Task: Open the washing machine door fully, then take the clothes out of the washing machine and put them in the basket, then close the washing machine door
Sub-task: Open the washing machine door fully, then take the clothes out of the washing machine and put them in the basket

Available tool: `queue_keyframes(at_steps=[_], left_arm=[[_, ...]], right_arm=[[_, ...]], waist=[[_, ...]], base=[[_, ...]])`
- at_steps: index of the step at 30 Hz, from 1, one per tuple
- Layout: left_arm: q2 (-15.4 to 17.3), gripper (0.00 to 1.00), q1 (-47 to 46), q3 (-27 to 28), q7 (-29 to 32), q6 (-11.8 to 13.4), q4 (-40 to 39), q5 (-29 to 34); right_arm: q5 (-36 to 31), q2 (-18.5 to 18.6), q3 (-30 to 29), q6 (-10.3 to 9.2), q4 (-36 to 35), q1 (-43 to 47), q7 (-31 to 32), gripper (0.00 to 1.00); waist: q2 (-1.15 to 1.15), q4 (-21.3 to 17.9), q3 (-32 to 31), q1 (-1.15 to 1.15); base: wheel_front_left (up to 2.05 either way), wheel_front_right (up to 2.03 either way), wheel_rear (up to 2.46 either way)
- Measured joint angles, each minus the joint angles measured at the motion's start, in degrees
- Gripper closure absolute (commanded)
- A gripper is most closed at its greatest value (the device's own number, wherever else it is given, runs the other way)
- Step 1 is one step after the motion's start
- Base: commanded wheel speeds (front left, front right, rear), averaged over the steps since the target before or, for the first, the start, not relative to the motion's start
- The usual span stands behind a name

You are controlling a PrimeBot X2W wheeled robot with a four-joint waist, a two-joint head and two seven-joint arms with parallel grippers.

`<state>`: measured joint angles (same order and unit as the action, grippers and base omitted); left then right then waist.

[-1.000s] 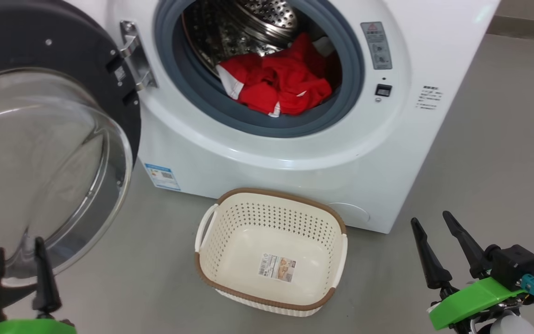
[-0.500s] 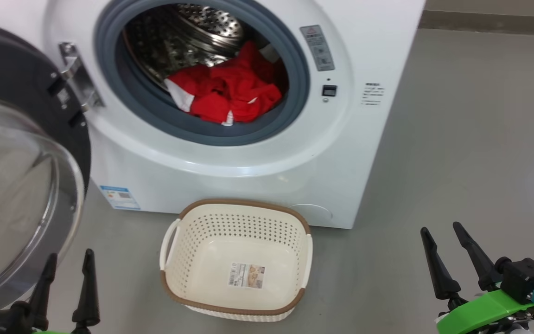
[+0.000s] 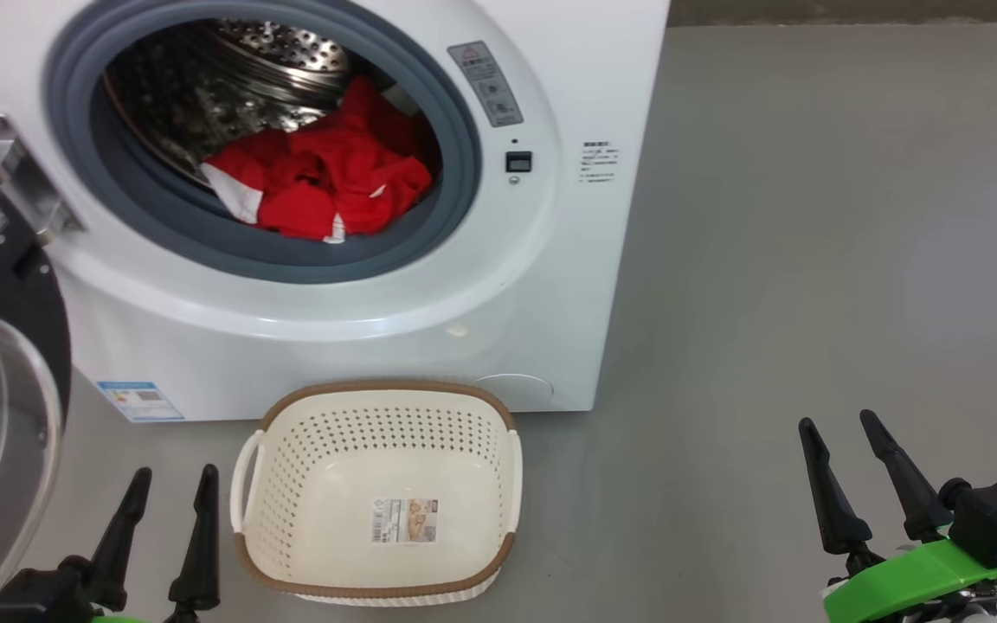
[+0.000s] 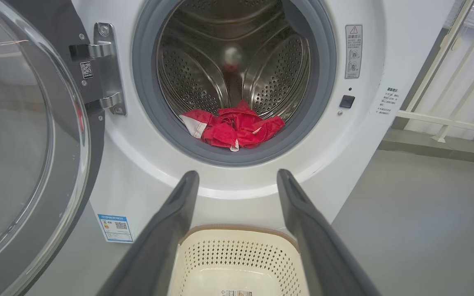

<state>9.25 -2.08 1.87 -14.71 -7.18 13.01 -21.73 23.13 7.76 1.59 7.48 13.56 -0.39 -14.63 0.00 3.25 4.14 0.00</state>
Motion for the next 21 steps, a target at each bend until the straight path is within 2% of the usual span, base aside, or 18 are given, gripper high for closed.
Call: queue_keyframes(at_steps=[11,21], left_arm=[[0.59,0.0,-0.16,-1.85,0.0,0.0,-0.44,-1.16],[0.81,0.0,-0.23,-2.15,0.0,0.0,-0.88,-1.57]], right_arm=[[0.0,-0.65,-1.4,0.0,-0.76,0.01,0.0,0.0],[-0.01,-0.88,-2.12,0.0,-0.77,0.01,0.0,0.0]], waist=[[0.0,-3.66,1.12,0.0],[0.0,-4.1,1.17,0.0]], base=[[0.0,0.0,0.0],[0.0,0.0,0.0]])
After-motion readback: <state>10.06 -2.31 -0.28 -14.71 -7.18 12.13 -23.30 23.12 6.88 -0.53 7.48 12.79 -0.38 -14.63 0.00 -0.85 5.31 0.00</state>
